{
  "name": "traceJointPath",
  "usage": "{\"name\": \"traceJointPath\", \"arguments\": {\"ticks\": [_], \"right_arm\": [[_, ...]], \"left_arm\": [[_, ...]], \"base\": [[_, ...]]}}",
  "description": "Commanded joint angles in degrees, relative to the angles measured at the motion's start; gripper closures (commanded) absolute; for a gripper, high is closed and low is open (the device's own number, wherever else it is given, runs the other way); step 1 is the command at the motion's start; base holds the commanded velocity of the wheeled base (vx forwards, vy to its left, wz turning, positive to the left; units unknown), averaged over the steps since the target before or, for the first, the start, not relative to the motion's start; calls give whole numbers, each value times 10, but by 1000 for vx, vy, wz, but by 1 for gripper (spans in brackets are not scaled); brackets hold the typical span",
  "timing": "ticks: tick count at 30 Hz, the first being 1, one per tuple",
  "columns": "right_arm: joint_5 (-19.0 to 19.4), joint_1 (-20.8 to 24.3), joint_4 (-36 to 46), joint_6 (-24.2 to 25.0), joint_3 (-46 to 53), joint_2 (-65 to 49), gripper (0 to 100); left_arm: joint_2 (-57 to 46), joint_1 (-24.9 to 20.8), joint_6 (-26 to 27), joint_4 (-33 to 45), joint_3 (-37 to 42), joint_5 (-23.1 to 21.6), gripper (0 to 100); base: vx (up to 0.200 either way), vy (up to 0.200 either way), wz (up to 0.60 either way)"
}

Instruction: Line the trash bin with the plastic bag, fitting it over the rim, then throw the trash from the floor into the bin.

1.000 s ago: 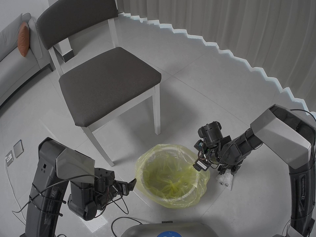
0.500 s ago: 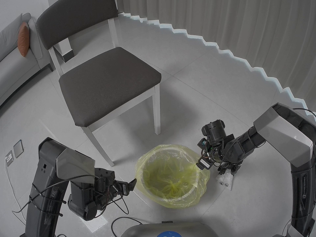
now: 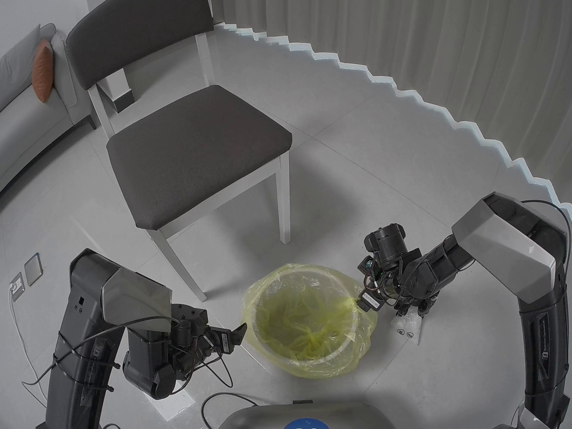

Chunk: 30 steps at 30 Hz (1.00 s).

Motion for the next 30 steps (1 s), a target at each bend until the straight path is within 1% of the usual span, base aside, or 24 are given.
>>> {"name": "traceJointPath", "arguments": {"ticks": [1,6,19,22,24,30], "right_arm": [[0,1,0,0,-5,10,0],[0,2,0,0,-5,-1,0],[1,6,3,1,9,-82,0],[2,5,3,3,10,-86,0],[5,4,5,14,13,-88,0],[5,-2,7,12,21,-77,0]], "left_arm": [[3,1,0,-8,-1,0,0],[5,1,0,-8,-3,0,0],[-1,0,1,-8,0,1,0],[-1,0,1,-8,1,1,0],[-2,-1,1,-8,1,1,0],[-2,-1,2,-8,1,2,0]], "base": [[0,0,0],[0,0,0],[0,0,0],[0,0,0],[0,0,0],[0,0,0]]}}
